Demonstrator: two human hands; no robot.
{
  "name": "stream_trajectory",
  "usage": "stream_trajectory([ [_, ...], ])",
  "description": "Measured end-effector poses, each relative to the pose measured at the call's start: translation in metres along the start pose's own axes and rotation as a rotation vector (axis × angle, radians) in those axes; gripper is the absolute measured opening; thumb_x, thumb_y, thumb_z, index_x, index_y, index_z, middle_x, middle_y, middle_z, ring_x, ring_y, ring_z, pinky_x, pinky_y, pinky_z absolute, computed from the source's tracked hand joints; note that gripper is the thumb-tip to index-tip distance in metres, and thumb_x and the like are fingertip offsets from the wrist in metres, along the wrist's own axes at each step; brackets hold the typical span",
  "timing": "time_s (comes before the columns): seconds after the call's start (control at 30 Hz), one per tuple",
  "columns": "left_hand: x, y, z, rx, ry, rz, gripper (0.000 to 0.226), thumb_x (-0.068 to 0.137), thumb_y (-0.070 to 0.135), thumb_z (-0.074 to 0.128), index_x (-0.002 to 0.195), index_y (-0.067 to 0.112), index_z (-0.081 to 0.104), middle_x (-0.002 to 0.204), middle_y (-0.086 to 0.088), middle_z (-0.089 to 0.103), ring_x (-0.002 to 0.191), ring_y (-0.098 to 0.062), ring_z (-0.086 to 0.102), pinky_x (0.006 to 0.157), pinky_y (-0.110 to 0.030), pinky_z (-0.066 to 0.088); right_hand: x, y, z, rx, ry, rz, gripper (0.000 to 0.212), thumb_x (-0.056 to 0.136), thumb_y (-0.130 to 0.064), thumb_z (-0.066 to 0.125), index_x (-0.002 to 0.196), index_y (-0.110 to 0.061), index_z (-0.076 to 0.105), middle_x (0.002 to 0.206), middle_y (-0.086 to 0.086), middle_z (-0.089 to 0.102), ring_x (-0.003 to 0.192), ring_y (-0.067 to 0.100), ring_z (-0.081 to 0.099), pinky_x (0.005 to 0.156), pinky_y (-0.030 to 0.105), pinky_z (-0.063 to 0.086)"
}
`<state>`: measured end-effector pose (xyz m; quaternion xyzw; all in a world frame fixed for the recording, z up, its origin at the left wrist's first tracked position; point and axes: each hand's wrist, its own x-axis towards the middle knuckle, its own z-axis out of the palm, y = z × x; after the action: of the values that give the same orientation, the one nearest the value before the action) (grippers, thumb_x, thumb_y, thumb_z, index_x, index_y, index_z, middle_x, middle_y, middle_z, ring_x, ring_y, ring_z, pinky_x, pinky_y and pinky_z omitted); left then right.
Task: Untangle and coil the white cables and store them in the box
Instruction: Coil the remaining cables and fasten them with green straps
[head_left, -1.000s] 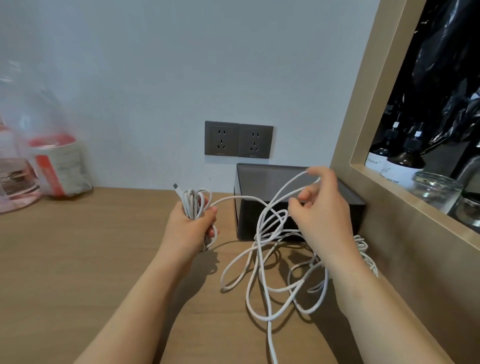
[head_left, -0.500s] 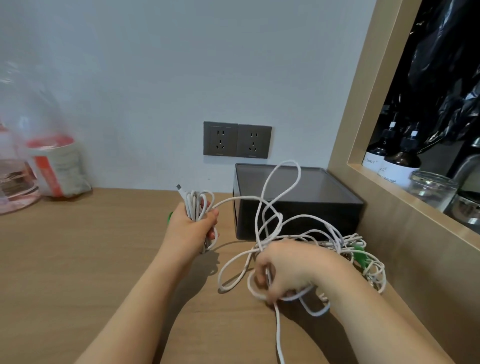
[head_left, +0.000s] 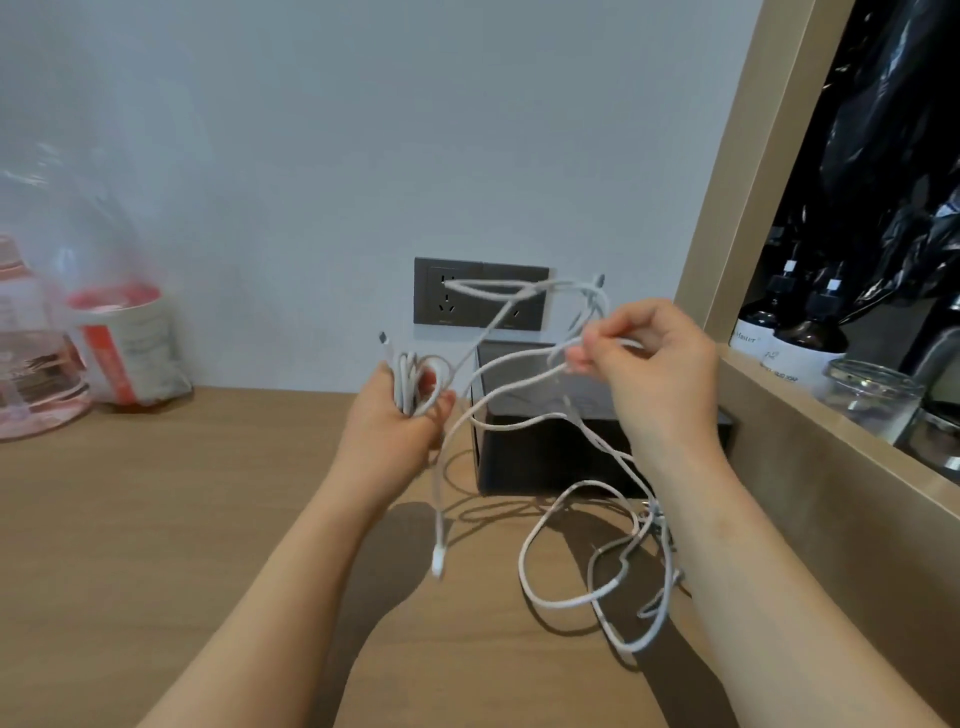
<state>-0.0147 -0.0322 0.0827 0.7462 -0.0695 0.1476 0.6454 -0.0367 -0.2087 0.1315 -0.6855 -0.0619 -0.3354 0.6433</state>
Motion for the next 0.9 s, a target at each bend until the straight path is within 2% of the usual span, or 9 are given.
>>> stream_trajectory([
  [0.07,0.008,0.017,-0.003,0.101,0.071,0.115,0.018,0.091,0.014,0.058,0.082,0.025,0.048,0.073,0.004,0.055,0.063,-0.011,0.053,0.052,-0.02,0.045,0.009,0.003,-0.005,-0.135,0.084,-0.134,0.027,0.084,-0.002,0.064,0.07,-0.023,0.057,0.077,-0.008,0.066,0.075,0.01,0.069,0.072,0.017,0.053],
  [0.13,0.011,0.025,-0.004,0.205,0.1,0.196,0.023,0.091,0.012,0.058,0.079,0.029,0.046,0.074,0.008,0.054,0.065,-0.009,0.052,0.055,-0.019,0.044,0.01,0.012,-0.012,-0.538,0.013,-0.131,0.023,0.086,-0.005,0.06,0.071,-0.024,0.057,0.078,-0.008,0.063,0.076,0.006,0.061,0.065,0.007,0.042],
  [0.27,0.002,0.012,0.001,0.346,0.011,0.174,0.024,0.089,0.01,0.058,0.081,0.029,0.047,0.074,0.015,0.056,0.068,-0.006,0.053,0.068,-0.032,0.047,-0.006,0.036,-0.018,-1.111,-0.237,0.014,0.01,0.088,-0.01,0.052,0.084,-0.018,0.055,0.092,-0.001,0.054,0.09,0.018,0.047,0.07,0.027,0.034],
  [0.37,-0.006,-0.003,0.002,0.366,-0.059,0.128,0.02,0.088,0.01,0.059,0.082,0.028,0.05,0.072,0.012,0.058,0.065,-0.009,0.055,0.068,-0.033,0.048,-0.023,0.027,-0.006,-0.871,0.074,-0.354,0.018,0.075,0.003,0.046,0.08,-0.014,0.046,0.092,0.003,0.048,0.085,0.015,0.035,0.073,0.029,0.031],
  [0.43,-0.01,-0.007,0.001,0.348,-0.127,0.115,0.021,0.087,0.009,0.059,0.081,0.028,0.052,0.07,0.009,0.059,0.055,-0.003,0.054,0.061,-0.028,0.049,-0.03,0.019,0.008,-0.664,-0.047,-0.509,0.022,0.073,0.005,0.04,0.084,-0.011,0.05,0.093,0.005,0.053,0.087,0.017,0.043,0.072,0.023,0.035],
  [0.53,-0.015,-0.009,-0.001,0.256,-0.213,0.126,0.018,0.088,0.008,0.06,0.088,0.026,0.057,0.073,0.004,0.06,0.052,0.001,0.052,0.05,-0.015,0.046,-0.033,0.019,0.026,-0.546,-0.519,-0.243,0.046,0.087,0.007,0.038,0.122,-0.021,0.047,0.117,-0.004,0.055,0.11,0.011,0.049,0.092,0.019,0.039],
  [0.6,-0.016,-0.01,-0.004,0.184,-0.226,0.121,0.016,0.089,0.009,0.061,0.09,0.025,0.058,0.073,0.002,0.06,0.054,0.001,0.052,0.05,-0.014,0.045,-0.03,0.032,0.031,-0.659,-0.607,-0.207,0.051,0.093,0.0,0.039,0.132,-0.032,0.041,0.125,-0.009,0.054,0.119,0.009,0.044,0.102,0.03,0.035],
  [0.77,-0.004,-0.022,-0.018,0.055,-0.113,0.023,0.013,0.09,0.009,0.06,0.084,0.02,0.055,0.071,0.002,0.055,0.06,-0.01,0.052,0.057,-0.023,0.045,-0.018,0.062,0.013,-1.098,-0.397,-0.251,0.026,0.097,-0.039,0.038,0.116,-0.035,0.057,0.111,-0.015,0.058,0.112,0.013,0.043,0.085,0.032,0.026],
  [0.9,-0.002,-0.028,-0.02,0.123,-0.146,0.03,0.013,0.09,0.012,0.06,0.083,0.022,0.054,0.071,0.005,0.055,0.059,-0.009,0.051,0.058,-0.023,0.044,-0.012,0.075,-0.014,-0.999,-0.271,-0.09,0.026,0.096,-0.039,0.041,0.101,-0.028,0.065,0.09,-0.013,0.053,0.108,0.018,0.043,0.078,0.032,0.027],
])
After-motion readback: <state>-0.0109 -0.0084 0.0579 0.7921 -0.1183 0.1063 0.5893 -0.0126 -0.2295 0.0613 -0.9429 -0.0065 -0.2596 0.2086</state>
